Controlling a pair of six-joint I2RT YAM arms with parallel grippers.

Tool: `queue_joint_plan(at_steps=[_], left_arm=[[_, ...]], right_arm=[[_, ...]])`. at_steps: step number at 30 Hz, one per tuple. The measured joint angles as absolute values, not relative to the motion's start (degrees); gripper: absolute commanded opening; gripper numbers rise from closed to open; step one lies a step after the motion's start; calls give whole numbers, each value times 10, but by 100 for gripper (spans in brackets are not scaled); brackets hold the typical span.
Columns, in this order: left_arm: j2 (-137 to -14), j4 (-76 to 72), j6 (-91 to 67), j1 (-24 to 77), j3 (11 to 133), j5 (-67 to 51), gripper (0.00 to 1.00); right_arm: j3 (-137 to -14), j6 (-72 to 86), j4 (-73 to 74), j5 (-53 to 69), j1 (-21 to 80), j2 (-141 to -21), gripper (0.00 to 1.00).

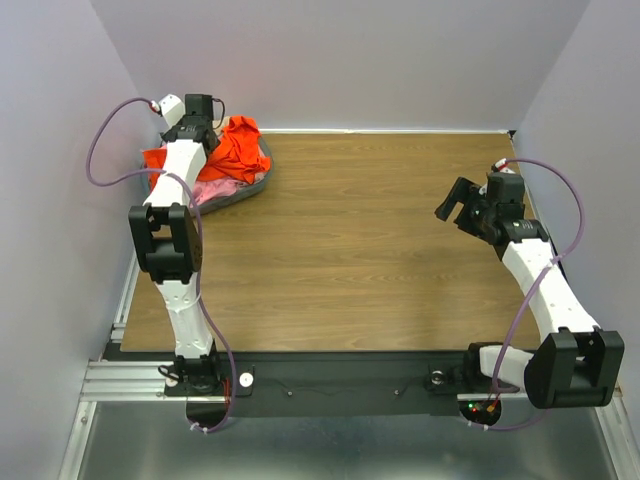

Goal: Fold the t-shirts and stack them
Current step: Grab the tshirt from the pile, then move the tshirt to the center of the board

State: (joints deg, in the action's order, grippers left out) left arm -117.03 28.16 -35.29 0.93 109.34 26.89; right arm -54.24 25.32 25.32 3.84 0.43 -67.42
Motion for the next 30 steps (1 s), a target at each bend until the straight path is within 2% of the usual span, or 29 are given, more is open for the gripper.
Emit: queue_joint_plan(at_steps=[5,7,8,10,11,19,25,30], left_arm=[[-1173,296,-351,10,1094,271,62],[-1178,300,-350,10,1097,273,45],[-1183,301,-350,10,1100,274,28],[-1192,305,-348,10,1105,275,12],[-1196,307,-350,10,1107,276,0],[-1173,316,-333,11,1105,272,0],[-1037,305,-295,37,1066,277,0],[-918,270,-241,117,1088,311,0]], right_arm=[[-542,252,253,25,4,-674,100],[-542,252,253,23,4,-674,100],[-542,252,253,22,4,-674,100],[-542,252,253,21,4,-674,100],[-542,252,253,20,4,-674,100],[-542,250,253,17,4,-674,100],[-542,248,253,30,4,-667,100],[-542,249,253,34,4,-645,100]])
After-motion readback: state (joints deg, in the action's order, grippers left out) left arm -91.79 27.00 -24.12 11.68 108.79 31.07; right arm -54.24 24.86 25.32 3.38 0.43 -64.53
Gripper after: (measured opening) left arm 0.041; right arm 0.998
